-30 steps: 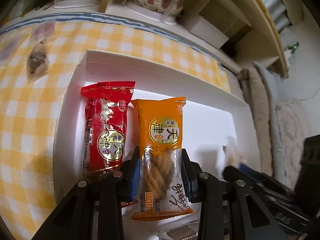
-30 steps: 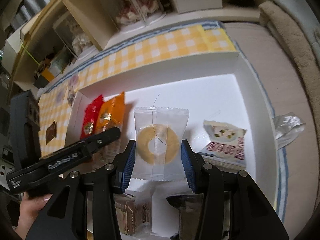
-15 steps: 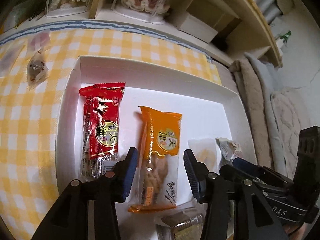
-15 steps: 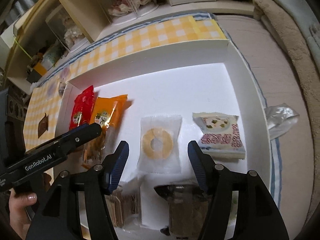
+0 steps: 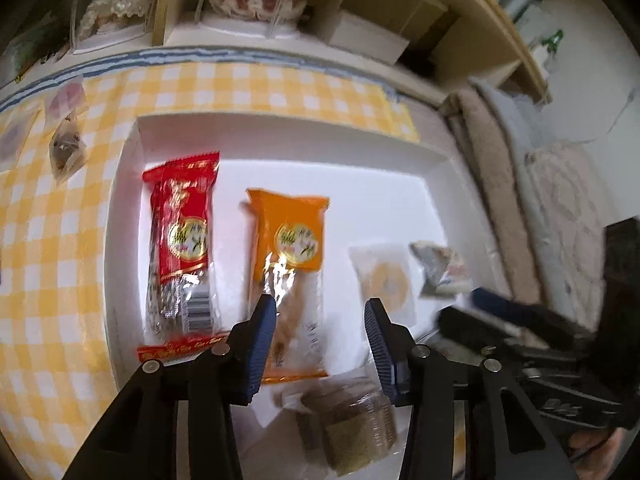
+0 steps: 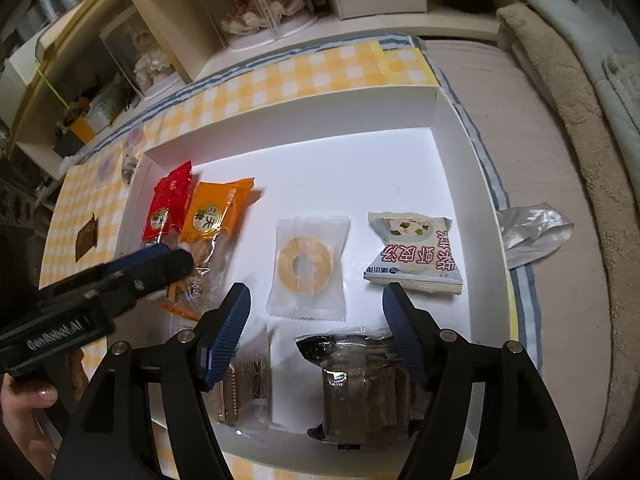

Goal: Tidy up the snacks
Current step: 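Lift both open tools away from the tray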

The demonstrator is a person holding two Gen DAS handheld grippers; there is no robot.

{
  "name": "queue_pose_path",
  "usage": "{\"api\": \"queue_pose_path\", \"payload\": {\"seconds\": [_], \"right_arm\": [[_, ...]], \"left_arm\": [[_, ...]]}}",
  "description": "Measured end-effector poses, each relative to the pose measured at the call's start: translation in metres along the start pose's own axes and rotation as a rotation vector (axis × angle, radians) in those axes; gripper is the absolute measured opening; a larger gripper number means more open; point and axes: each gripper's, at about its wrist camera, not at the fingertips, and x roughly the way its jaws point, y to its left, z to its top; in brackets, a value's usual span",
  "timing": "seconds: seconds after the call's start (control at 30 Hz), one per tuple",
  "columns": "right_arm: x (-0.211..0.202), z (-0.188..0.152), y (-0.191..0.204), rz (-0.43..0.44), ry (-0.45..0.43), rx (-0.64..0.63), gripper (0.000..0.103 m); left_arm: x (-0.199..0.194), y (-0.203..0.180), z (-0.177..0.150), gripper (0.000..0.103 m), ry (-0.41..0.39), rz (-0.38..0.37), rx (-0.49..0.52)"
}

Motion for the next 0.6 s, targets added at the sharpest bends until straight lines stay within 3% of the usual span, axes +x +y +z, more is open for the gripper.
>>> {"api": "queue_pose_path", "payload": {"seconds": [0.13, 0.23, 0.6], "right_arm": [[-0.007, -0.001, 0.005, 0.007, -0.015, -0.009, 0.071], [-0.011, -0.001, 0.007, 0.011, -0.027, -0.012, 0.071], [-0.009, 0.000, 0.003, 0.019, -0.029, -0.003, 0.071]], "left_arm": [[0.006, -0.006, 0.001, 0.044, 0.003, 0.098, 0.041], [0.010, -0.014, 0.007, 0.034, 0.006, 0.142, 0.058], [0.029, -0.017, 0.035, 0.032, -0.039, 0.215, 0.057]]}}
